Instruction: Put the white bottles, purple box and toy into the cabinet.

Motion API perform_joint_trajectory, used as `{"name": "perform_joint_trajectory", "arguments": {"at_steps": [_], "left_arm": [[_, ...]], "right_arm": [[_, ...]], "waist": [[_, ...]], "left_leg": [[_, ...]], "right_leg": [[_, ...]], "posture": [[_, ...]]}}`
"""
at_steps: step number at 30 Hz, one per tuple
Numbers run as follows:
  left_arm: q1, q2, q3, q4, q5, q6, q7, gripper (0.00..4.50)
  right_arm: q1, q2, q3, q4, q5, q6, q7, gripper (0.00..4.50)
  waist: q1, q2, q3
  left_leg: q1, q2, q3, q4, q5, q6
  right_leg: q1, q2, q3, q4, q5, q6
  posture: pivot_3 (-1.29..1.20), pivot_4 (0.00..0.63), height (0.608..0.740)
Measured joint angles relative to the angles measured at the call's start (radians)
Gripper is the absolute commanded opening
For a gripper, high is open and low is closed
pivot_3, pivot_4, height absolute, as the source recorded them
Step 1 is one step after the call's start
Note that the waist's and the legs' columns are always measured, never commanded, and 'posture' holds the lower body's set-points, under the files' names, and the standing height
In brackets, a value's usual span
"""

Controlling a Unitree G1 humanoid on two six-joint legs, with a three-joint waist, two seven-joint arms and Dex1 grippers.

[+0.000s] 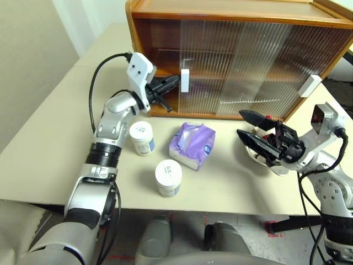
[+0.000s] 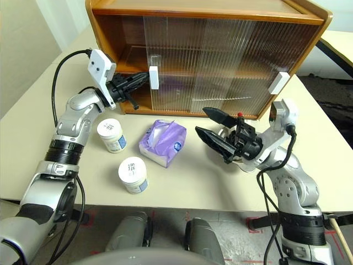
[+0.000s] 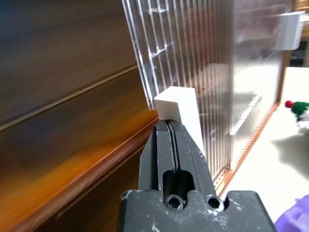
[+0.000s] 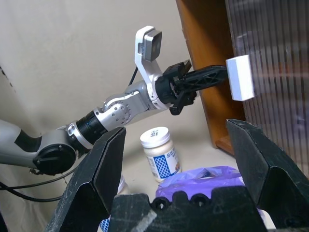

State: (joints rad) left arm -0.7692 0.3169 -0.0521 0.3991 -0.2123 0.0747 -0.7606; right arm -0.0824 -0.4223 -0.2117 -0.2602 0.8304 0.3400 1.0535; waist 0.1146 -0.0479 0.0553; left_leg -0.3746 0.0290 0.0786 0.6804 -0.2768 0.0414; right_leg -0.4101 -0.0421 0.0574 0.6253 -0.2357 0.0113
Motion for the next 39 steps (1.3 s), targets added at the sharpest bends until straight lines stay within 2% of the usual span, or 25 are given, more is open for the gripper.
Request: {"name": "perform_joint_trajectory", "arguments": {"at_steps": [14, 24, 28, 32, 35, 39], "left_arm": [[-0.103, -0.108, -0.047, 0.204, 0.044, -0.088, -0.061, 0.05], [-0.166, -0.133, -0.043, 0.317, 0.061, -0.142, -0.082, 0.05], [-0.165, -0.128, -0.025, 0.293, 0.052, -0.131, -0.091, 0.05], [-0.145, -0.096, 0.016, 0.082, -0.019, -0.011, -0.096, 0.05], [-0.085, -0.035, 0.043, -0.124, -0.098, 0.141, -0.107, 0.64], [0.036, 0.138, 0.089, -0.371, -0.194, 0.378, -0.125, 2.27]], "right_arm": [[0.057, 0.053, 0.002, -0.087, -0.050, -0.098, -0.097, 4.50], [0.096, 0.071, 0.033, -0.128, -0.080, -0.149, -0.132, 4.50], [0.097, 0.069, 0.042, -0.128, -0.080, -0.151, -0.128, 4.50], [0.089, 0.067, 0.046, -0.124, -0.080, -0.153, -0.116, 4.50], [0.080, 0.061, 0.047, -0.105, -0.079, -0.157, -0.098, 4.50], [0.060, 0.044, 0.052, -0.054, -0.078, -0.157, -0.061, 4.50]], "waist": [[-0.059, 0.000, 0.000], [-0.095, 0.000, 0.000], [-0.095, 0.000, 0.000], [-0.099, 0.000, 0.000], [-0.106, 0.001, 0.001], [-0.109, 0.004, 0.003]], "left_leg": [[0.000, 0.000, -0.002, 0.000, 0.000, 0.000], [0.000, 0.000, -0.003, 0.001, 0.000, 0.000], [0.000, 0.000, -0.003, 0.001, 0.000, 0.000], [0.000, 0.000, -0.004, 0.001, 0.000, 0.000], [0.002, 0.001, -0.004, 0.001, 0.000, 0.000], [0.004, 0.002, -0.005, 0.001, 0.000, 0.000]], "right_leg": [[0.001, 0.003, 0.002, 0.000, -0.001, 0.001], [0.002, 0.003, 0.002, 0.000, -0.001, 0.002], [0.002, 0.003, 0.002, 0.000, -0.001, 0.002], [0.001, 0.003, 0.002, 0.001, -0.002, 0.002], [0.001, 0.004, 0.003, 0.002, -0.002, 0.002], [0.002, 0.005, 0.003, 0.006, -0.003, 0.000]], "posture": [[0.04, 0.048, 0.740], [0.04, 0.044, 0.740], [0.05, 0.043, 0.740], [0.08, 0.043, 0.740], [0.10, 0.044, 0.740], [0.13, 0.043, 0.740]]}}
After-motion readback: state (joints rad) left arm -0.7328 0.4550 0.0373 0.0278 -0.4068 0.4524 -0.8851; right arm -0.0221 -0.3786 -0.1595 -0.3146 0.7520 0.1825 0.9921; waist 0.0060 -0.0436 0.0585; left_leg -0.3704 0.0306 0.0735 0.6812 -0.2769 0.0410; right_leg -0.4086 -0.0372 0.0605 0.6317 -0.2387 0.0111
